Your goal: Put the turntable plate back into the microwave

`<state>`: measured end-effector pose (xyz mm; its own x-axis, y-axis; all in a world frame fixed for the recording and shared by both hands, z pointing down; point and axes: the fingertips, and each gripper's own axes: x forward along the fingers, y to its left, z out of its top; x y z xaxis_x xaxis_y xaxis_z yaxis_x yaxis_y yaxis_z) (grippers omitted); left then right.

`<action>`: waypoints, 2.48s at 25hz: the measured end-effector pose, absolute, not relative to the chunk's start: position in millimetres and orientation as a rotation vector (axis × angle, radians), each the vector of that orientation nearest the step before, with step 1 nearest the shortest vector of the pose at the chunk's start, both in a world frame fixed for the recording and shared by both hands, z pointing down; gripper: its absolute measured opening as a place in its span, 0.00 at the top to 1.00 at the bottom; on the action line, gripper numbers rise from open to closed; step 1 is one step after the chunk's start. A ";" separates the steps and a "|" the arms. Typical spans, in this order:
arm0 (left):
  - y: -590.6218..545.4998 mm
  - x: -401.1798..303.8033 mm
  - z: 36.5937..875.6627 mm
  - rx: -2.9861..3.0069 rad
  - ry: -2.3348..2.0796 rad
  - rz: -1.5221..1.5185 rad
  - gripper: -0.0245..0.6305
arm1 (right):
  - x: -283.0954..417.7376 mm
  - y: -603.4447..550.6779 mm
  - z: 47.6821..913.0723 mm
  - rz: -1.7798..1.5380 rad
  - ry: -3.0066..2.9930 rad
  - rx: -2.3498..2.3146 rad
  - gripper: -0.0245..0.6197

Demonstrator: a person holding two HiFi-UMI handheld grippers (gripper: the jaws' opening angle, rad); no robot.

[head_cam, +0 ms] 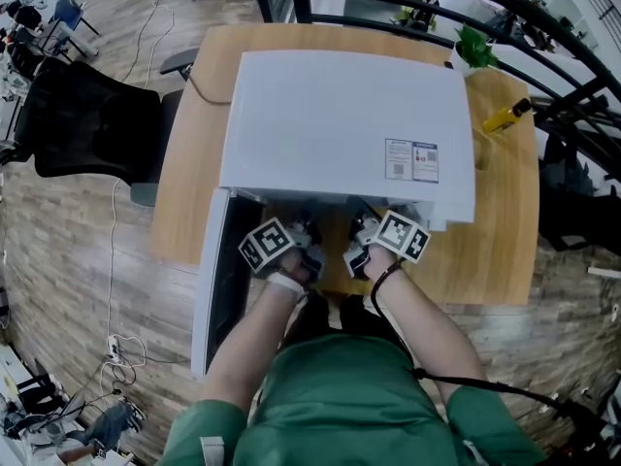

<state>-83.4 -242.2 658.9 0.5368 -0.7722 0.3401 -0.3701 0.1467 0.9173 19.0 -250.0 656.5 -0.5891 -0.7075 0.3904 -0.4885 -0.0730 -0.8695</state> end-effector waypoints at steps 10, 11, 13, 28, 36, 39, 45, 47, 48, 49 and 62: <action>-238.9 -72.6 657.4 1.458 -1.028 -0.397 0.91 | 25.3 -245.5 653.6 -1.726 1.981 -1.308 0.96; -237.3 -74.2 657.6 1.455 -1.030 -0.404 0.91 | 25.6 -244.3 653.5 -1.726 1.982 -1.306 0.96; -233.0 -75.3 658.4 1.455 -1.030 -0.402 0.91 | 26.3 -240.7 654.4 -1.732 1.981 -1.303 0.95; -182.3 -50.0 614.3 1.838 -1.068 -0.046 0.91 | 6.9 -191.8 594.9 -1.475 2.470 -1.265 0.95; -159.0 -52.7 555.8 2.167 -1.200 0.210 0.91 | 17.4 -173.2 544.4 -0.908 2.864 -1.436 0.95; -153.6 -55.2 531.9 2.201 -1.241 0.190 0.91 | 11.5 -167.3 522.0 -0.674 2.966 -1.437 0.95; -148.7 -50.1 477.4 2.321 -1.289 0.122 0.91 | 4.4 -162.0 483.2 -0.501 2.991 -1.414 0.95; -149.1 -49.8 465.2 2.365 -1.309 0.117 0.91 | 5.7 -161.0 470.8 -0.476 2.968 -1.417 0.95; -149.6 -50.4 460.6 2.378 -1.321 0.110 0.91 | 7.1 -160.7 464.9 -0.464 2.955 -1.420 0.95; -150.3 -51.6 456.5 2.387 -1.336 0.102 0.91 | 8.6 -160.8 459.4 -0.451 2.943 -1.424 0.95; -148.6 -67.5 430.9 2.426 -1.427 0.043 0.91 | 15.4 -159.0 426.6 -0.307 2.928 -1.448 0.96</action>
<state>-67.5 -148.6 430.9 0.4991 -0.8458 0.1887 -0.8556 -0.4466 0.2616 15.4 -159.0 426.6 -0.6024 -0.7711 0.2062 -0.7971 0.5947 -0.1048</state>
